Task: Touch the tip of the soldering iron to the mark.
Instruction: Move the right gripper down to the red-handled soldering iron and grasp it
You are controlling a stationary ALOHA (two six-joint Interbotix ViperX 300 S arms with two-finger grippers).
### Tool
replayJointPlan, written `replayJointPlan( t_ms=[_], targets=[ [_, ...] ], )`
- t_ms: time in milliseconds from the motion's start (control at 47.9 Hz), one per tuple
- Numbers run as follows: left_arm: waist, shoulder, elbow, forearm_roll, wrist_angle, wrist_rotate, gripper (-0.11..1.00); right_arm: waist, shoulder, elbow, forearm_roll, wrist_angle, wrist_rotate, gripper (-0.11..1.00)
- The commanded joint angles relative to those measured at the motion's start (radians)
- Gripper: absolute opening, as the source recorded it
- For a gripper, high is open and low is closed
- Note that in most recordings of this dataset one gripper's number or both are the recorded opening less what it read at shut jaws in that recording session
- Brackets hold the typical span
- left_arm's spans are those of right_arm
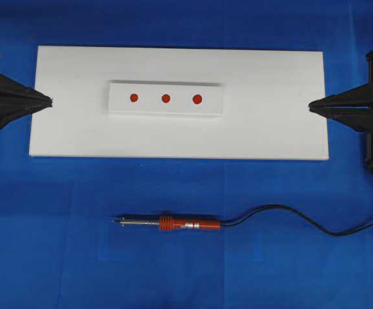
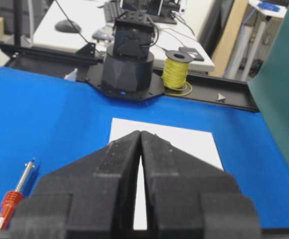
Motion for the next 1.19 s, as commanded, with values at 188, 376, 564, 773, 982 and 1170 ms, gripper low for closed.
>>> replayJointPlan(
  t_ms=[188,376,564,773,982,1170],
  targets=[
    [-0.011,-0.006,-0.012,0.005,-0.003,-0.002,0.0,0.028,0.028,-0.043,0.005,0.061,0.011,-0.06],
    [-0.009,-0.005,-0.006,0.003,-0.003,-0.003,0.0,0.12,0.081,-0.086,0.005,0.057,0.043,-0.06],
    [-0.011,-0.005,-0.003,0.003,-0.006,-0.003,0.0,0.186,0.19,-0.15,0.008,0.049,0.048,-0.06],
    [-0.011,-0.006,0.002,0.003,-0.008,-0.003,0.0,0.235,0.367,-0.239,0.046,0.049,0.067,0.07],
    [-0.011,-0.006,0.008,0.005,-0.009,-0.003,0.0,0.258,0.561,-0.322,0.118,0.017,0.078,0.62],
    [-0.009,-0.006,0.014,0.003,-0.011,-0.003,0.0,0.281,0.741,-0.397,0.17,-0.049,0.078,0.87]
  ],
)
